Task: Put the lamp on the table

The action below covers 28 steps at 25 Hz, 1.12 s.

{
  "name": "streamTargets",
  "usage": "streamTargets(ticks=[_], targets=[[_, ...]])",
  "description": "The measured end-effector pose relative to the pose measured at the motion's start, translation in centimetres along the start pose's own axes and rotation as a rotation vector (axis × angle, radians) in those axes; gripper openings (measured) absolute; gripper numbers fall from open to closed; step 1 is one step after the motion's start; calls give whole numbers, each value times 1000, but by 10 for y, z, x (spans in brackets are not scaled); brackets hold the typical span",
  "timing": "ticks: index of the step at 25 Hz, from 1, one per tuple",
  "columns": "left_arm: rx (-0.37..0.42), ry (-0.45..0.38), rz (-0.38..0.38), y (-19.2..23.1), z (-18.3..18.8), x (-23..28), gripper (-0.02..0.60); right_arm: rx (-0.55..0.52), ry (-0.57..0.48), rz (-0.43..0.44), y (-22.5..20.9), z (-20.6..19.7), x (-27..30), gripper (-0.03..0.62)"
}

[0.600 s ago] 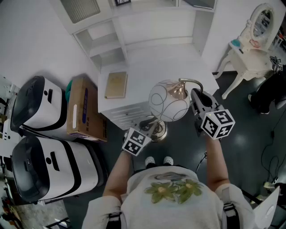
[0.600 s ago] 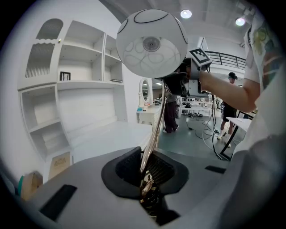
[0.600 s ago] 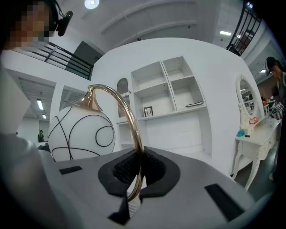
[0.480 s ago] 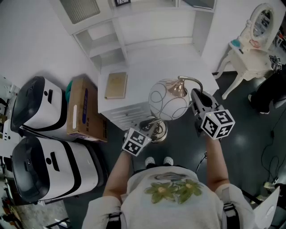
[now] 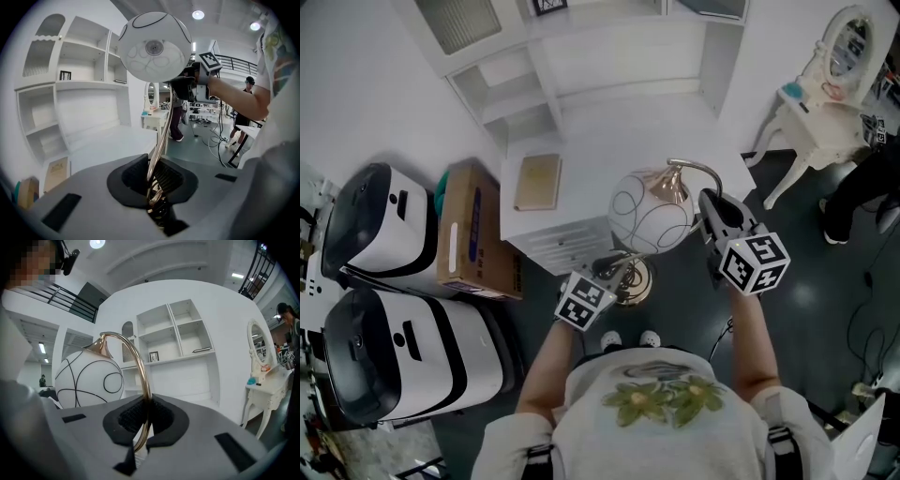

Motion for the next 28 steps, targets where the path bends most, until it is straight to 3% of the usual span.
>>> streamTargets(ticks=[15, 28], targets=[[8, -27, 61, -2, 30, 41, 52, -19, -54, 54, -46, 26, 17, 29], [-48, -28, 31, 55, 22, 63, 52, -31, -19, 22, -54, 9, 81, 29]])
Point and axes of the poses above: the fingertips, and each gripper's own axes: x forward along the fingers, y to its left, z out of its top, the point moved 10 cm from there along -x, backward along the fingers, and after that the axes turned 11 degrees about -y, right-handed, at the moved point
